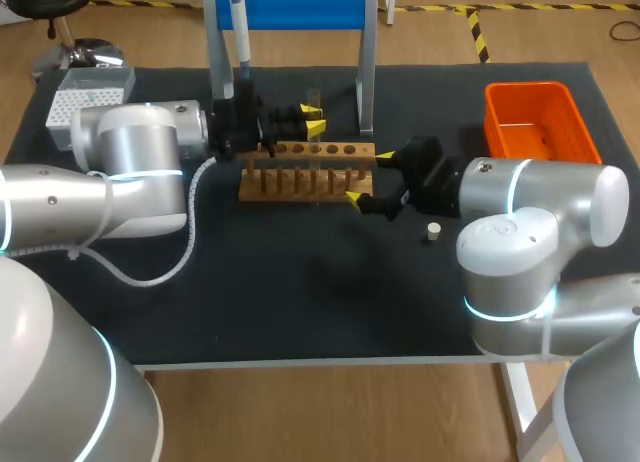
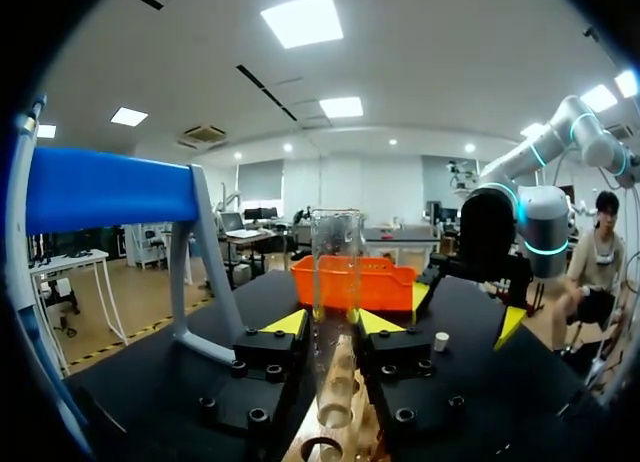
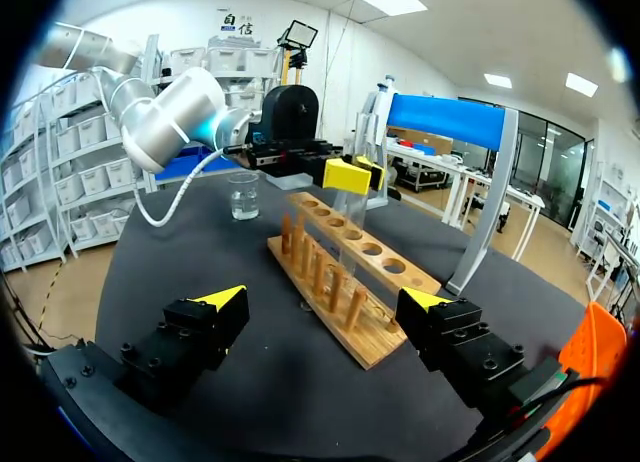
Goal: Invert the test tube, pick up the pipette, mount the tip to pipette, aspirate from beaker and dispense into the tube, eject the tip, return the pipette, and cap with the stopper.
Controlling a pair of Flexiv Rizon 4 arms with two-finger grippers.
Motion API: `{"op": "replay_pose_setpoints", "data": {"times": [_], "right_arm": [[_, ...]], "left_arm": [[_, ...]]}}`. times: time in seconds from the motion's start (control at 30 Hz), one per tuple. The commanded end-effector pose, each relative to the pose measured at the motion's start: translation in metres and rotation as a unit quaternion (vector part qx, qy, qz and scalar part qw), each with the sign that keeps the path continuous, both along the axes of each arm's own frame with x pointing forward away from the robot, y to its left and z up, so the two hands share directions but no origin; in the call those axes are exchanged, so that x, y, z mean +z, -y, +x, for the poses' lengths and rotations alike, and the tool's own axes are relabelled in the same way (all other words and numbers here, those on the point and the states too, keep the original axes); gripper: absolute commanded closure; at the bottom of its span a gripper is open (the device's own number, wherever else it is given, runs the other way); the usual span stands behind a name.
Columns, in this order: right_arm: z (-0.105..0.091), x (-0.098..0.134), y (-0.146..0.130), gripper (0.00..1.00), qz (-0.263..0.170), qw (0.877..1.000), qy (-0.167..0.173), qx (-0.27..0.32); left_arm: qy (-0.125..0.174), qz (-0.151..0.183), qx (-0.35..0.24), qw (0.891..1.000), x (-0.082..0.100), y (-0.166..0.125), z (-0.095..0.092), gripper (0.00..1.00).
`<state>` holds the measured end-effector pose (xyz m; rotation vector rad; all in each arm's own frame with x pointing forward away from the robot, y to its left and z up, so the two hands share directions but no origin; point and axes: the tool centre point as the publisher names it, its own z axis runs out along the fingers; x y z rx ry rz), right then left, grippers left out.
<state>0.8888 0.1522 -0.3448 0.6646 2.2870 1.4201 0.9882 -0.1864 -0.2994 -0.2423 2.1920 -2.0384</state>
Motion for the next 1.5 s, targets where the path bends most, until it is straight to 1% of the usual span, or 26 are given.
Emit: {"op": "replay_pose_setpoints", "data": {"times": [0.03, 0.33, 0.57, 0.63, 0.7, 0.73, 0.8, 0.83, 1.0, 1.13, 1.23, 1.33, 1.5], "right_arm": [[0.000, 0.001, 0.001, 0.00, 0.000, 1.000, -0.001, 0.001], [0.000, 0.001, 0.001, 0.00, 0.000, 1.000, -0.001, 0.001], [0.000, 0.001, 0.001, 0.00, 0.000, 1.000, -0.001, 0.001], [0.000, 0.001, 0.001, 0.00, 0.000, 1.000, -0.001, 0.001], [0.000, 0.001, 0.001, 0.00, 0.000, 1.000, -0.001, 0.001], [0.000, 0.001, 0.001, 0.00, 0.000, 1.000, -0.001, 0.001], [0.000, 0.001, 0.001, 0.00, 0.000, 1.000, -0.001, 0.001], [0.000, 0.001, 0.001, 0.00, 0.000, 1.000, -0.001, 0.001], [0.000, 0.001, 0.001, 0.00, 0.000, 1.000, -0.001, 0.001], [0.000, 0.001, 0.001, 0.00, 0.000, 1.000, -0.001, 0.001], [0.000, 0.001, 0.001, 0.00, 0.000, 1.000, -0.001, 0.001], [0.000, 0.001, 0.001, 0.00, 0.000, 1.000, -0.001, 0.001], [0.000, 0.001, 0.001, 0.00, 0.000, 1.000, -0.001, 0.001]], "left_arm": [[-0.003, 0.002, -0.001, 1.000, -0.001, 0.002, 0.001, 0.00], [-0.008, 0.012, -0.005, 1.000, -0.001, 0.002, 0.000, 0.00], [-0.017, 0.024, -0.003, 1.000, 0.007, -0.007, -0.005, 0.00], [-0.029, 0.037, -0.010, 0.999, 0.013, -0.011, -0.008, 0.00], [-0.030, 0.050, -0.013, 0.998, 0.019, -0.017, -0.012, 0.00], [-0.033, 0.065, -0.014, 0.997, 0.021, -0.020, -0.014, 0.00], [-0.038, 0.074, -0.015, 0.996, 0.027, -0.028, -0.020, 0.00], [-0.045, 0.087, -0.014, 0.995, 0.029, -0.033, -0.023, 0.00], [-0.068, 0.118, 0.010, 0.991, 0.040, -0.070, -0.048, 0.00], [-0.087, 0.146, 0.043, 0.985, 0.050, -0.103, -0.075, 0.00], [-0.103, 0.156, 0.066, 0.980, 0.057, -0.124, -0.098, 0.00], [-0.121, 0.186, 0.089, 0.971, 0.064, -0.137, -0.121, 0.00], [-0.121, 0.186, 0.089, 0.971, 0.064, -0.137, -0.121, 0.00]]}}
